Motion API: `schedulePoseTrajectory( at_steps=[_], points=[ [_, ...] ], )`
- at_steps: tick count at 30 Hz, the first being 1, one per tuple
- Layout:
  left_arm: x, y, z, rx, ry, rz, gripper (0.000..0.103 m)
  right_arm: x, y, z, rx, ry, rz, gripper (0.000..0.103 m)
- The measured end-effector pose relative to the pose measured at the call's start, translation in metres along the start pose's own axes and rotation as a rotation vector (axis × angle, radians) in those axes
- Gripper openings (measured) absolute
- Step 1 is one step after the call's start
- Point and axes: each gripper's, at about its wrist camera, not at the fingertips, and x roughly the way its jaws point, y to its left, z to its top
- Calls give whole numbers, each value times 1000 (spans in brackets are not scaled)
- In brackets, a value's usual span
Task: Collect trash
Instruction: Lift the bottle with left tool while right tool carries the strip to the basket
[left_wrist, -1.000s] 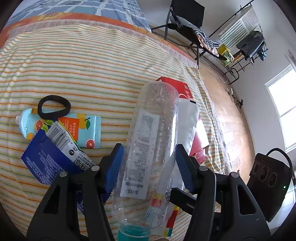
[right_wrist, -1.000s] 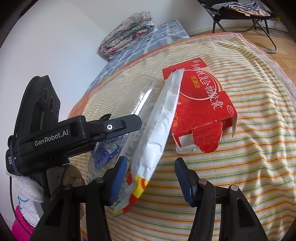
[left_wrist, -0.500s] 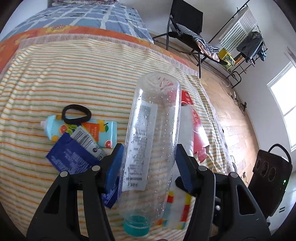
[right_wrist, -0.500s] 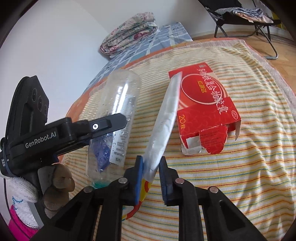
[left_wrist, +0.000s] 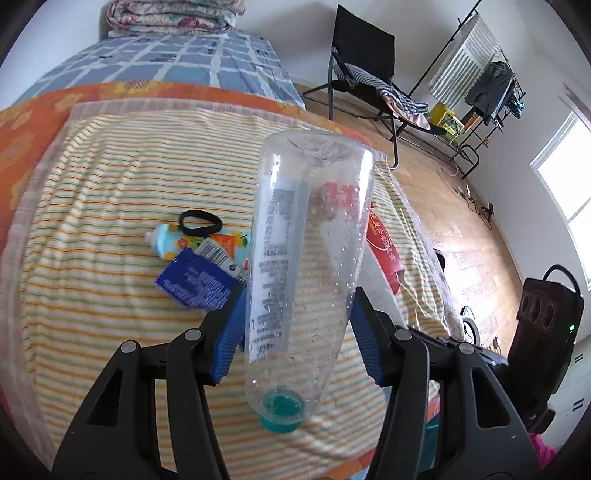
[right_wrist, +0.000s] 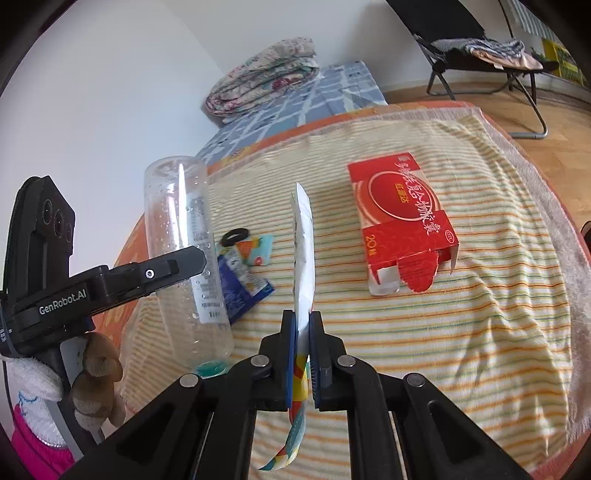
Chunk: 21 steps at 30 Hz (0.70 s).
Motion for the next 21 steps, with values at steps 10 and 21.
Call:
schedulePoseTrajectory(
  at_steps=[10,21],
  points=[
    [-58,-5,-28,61,-51,10,57,-40,31,-23,-72,3,17,5],
    [-102,-6,-69,99,-68,10,57,-75,65,-61,-153,50,60,5]
  ],
)
